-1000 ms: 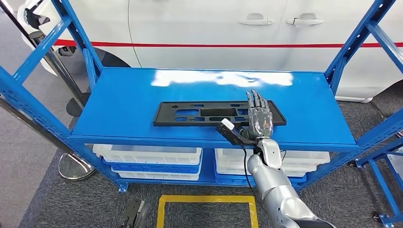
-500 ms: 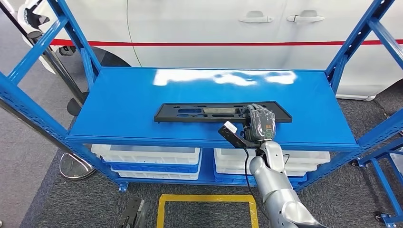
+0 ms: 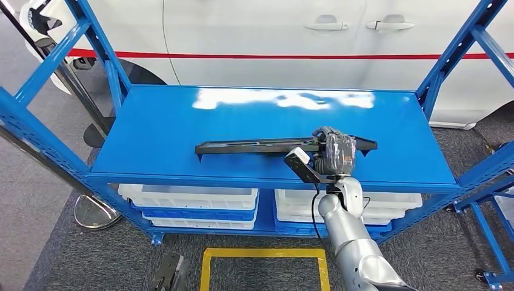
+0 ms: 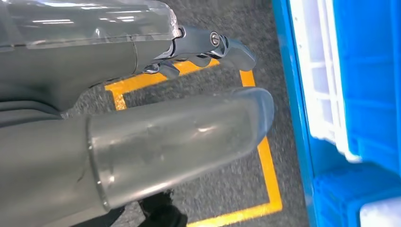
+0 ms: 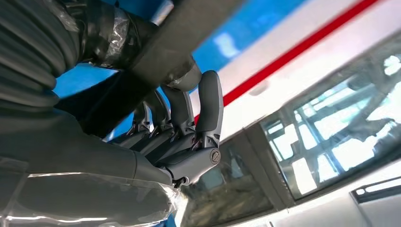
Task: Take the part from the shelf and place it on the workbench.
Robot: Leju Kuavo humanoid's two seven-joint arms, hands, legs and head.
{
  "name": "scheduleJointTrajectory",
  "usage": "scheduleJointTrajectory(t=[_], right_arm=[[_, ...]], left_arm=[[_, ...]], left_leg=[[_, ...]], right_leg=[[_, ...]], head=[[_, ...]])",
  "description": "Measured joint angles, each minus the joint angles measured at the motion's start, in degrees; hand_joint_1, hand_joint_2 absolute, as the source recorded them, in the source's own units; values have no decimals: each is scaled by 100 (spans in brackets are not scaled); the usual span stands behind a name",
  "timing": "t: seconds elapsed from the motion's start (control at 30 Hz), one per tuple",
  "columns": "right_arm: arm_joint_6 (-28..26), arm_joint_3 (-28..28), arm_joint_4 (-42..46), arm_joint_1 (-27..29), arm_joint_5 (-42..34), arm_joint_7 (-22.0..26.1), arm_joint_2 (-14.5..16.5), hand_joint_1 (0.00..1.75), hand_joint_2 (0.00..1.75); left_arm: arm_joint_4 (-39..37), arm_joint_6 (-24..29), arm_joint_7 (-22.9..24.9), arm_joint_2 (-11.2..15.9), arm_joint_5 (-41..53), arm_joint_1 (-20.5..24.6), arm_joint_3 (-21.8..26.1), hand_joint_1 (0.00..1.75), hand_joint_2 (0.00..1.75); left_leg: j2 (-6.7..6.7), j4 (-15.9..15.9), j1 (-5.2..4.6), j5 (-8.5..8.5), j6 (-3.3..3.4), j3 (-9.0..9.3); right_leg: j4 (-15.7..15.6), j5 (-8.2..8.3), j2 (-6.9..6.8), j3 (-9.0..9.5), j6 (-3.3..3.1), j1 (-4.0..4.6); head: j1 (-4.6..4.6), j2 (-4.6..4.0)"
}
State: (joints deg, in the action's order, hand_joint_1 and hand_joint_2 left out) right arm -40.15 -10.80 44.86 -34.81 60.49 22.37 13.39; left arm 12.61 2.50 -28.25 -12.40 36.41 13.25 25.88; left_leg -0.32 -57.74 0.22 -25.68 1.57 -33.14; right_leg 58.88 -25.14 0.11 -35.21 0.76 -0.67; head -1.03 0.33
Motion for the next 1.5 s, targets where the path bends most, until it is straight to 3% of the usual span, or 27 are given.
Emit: scheduleJointTrajectory(t=[0.07,0.13,0.17,0.2,0.23,0.27,0.3,0.37,0.5,0.57,0.6,0.67,0.7,0.73,0.77,0.8,0.87,0.9,1.0,1.07,1.17,1.2,1.23,1.27,1.37,1.43,1.5], right_arm=[[37,330,294,1,-403,-267,9,175,175],[37,702,531,10,-620,-543,-19,175,175],[31,862,609,26,-682,-619,-38,175,175],[24,1003,669,49,-725,-658,-61,175,175],[20,1115,716,71,-755,-678,-81,175,175],[18,1208,764,87,-773,-688,-97,175,175],[17,1280,812,93,-783,-691,-112,175,175],[15,1382,891,89,-803,-687,-129,175,175],[37,1589,1151,118,-1088,-496,-160,175,175],[149,1870,1504,80,-1240,-627,-186,175,175],[226,2044,1695,39,-1285,-740,-202,175,175],[376,2368,2037,-51,-1326,-962,-238,175,175],[447,2505,2182,-80,-1337,-1052,-257,175,175],[516,2647,2316,-103,-1353,-1123,-278,175,175],[584,2805,2437,-128,-1374,-1176,-298,175,175],[642,2970,2535,-162,-1395,-1216,-314,175,175],[740,3282,2671,-268,-1437,-1279,-338,175,175],[787,3410,2709,-330,-1470,-1305,-345,175,175],[941,3739,2748,-497,-1619,-1347,-358,175,175],[1026,3961,2759,-629,-1763,-1330,-362,175,175],[1126,4227,2800,-789,-2093,-1274,-366,175,175],[1166,4294,2823,-805,-2217,-1262,-369,175,175],[1208,4357,2856,-810,-2343,-1251,-373,175,175],[1243,4419,2897,-811,-2463,-1238,-375,175,175],[1302,4614,3093,-812,-2718,-1169,-374,175,175],[1327,4784,3243,-781,-2805,-1147,-371,175,175],[1343,4960,3372,-727,-2844,-1158,-369,175,175]], left_arm=[[0,40,-6,-5,-5,5,6,0,0],[0,52,-6,-8,-5,4,13,0,0],[0,53,-5,-8,-5,0,17,0,0],[0,53,-5,-8,-4,-6,20,0,0],[0,54,-5,-8,-4,-10,23,0,0],[0,54,-5,-9,-4,-12,25,0,0],[0,54,-5,-9,-4,-13,26,0,0],[0,57,-5,-10,-4,-9,28,0,0],[0,125,-34,-8,-34,-12,49,0,0],[0,182,-72,-4,-47,-14,71,0,0],[0,220,-86,-3,-54,-12,86,0,0],[0,347,-115,-3,-51,-11,115,0,87],[0,440,-131,-3,-33,-17,123,0,131],[0,552,-145,-3,-8,-24,127,0,175],[0,673,-157,-2,28,-29,129,0,175],[0,792,-168,-1,65,-31,129,0,175],[0,1011,-201,1,159,-25,128,0,175],[0,1101,-219,-1,217,-24,123,0,175],[0,1134,-231,-9,298,-66,90,0,175],[0,865,-240,-19,209,-107,86,0,175],[0,354,-353,-38,119,-164,95,0,175],[0,233,-401,-43,125,-193,96,0,175],[0,136,-440,-48,141,-222,95,0,175],[0,58,-472,-55,160,-250,93,0,175],[0,-138,-522,-79,180,-307,88,0,175],[0,-255,-529,-85,163,-347,87,0,175],[0,-342,-525,-84,147,-394,89,0,175]], left_leg=[[14,58,18,48,80,13],[24,65,9,60,120,6],[23,61,2,58,127,3],[17,56,-2,54,132,3],[9,46,-5,47,132,6],[-2,29,-5,34,127,11],[-10,3,-6,12,114,12],[-15,-64,-26,-37,70,-14],[-12,-124,-42,-85,-27,-65],[-5,-371,-34,-258,-90,-169],[-2,-659,-17,-420,-123,-296],[-1,-1419,10,-750,-174,-658],[0,-1676,20,-807,-187,-794],[0,-1738,26,-757,-191,-842],[0,-1553,31,-588,-183,-772],[1,-1174,33,-346,-162,-606],[0,-416,16,-18,-103,-247],[-1,-200,3,33,-75,-151],[-2,-54,1,25,-13,-103],[6,23,31,67,44,-73],[14,58,34,86,92,-60],[12,54,32,81,97,-59],[8,44,32,74,99,-58],[1,30,32,64,97,-56],[-20,-62,21,-4,50,-64],[-20,-100,1,-36,0,-82],[-16,-93,-2,-42,-49,-81]], right_leg=[[292,-215,0,-124,45,-4],[1004,-603,-3,-439,66,-10],[1360,-739,-3,-603,75,-11],[1560,-768,-4,-701,80,-12],[1547,-684,-4,-702,78,-12],[1304,-498,-5,-593,70,-13],[905,-280,-6,-416,54,-12],[273,-45,-4,-117,14,1],[87,-51,5,-65,-85,8],[63,-37,6,-55,-151,-20],[57,-37,7,-50,-175,-23],[60,-44,8,-49,-202,-20],[63,-49,7,-46,-206,-18],[66,-56,6,-40,-207,-17],[68,-65,8,-27,-204,-16],[69,-75,11,-9,-198,-15],[65,-89,19,18,-170,-3],[63,-88,20,16,-148,3],[40,-80,14,5,-60,11],[197,-214,7,-58,-5,19],[1149,-712,3,-494,28,20],[1447,-805,2,-640,34,17],[1572,-791,2,-711,36,14],[1483,-666,2,-677,34,8],[449,-145,3,-194,-5,2],[116,-92,14,-38,-39,20],[94,-94,26,-32,-83,25]], head=[[1,0],[1,0],[1,0],[1,0],[1,0],[1,0],[2,0],[1,0],[1,0],[0,0],[-1,0],[-1,0],[0,0],[-1,0],[-1,0],[-1,0],[0,0],[0,0],[0,0],[2,0],[4,0],[4,0],[4,0],[5,0],[4,0],[3,0],[2,0]])
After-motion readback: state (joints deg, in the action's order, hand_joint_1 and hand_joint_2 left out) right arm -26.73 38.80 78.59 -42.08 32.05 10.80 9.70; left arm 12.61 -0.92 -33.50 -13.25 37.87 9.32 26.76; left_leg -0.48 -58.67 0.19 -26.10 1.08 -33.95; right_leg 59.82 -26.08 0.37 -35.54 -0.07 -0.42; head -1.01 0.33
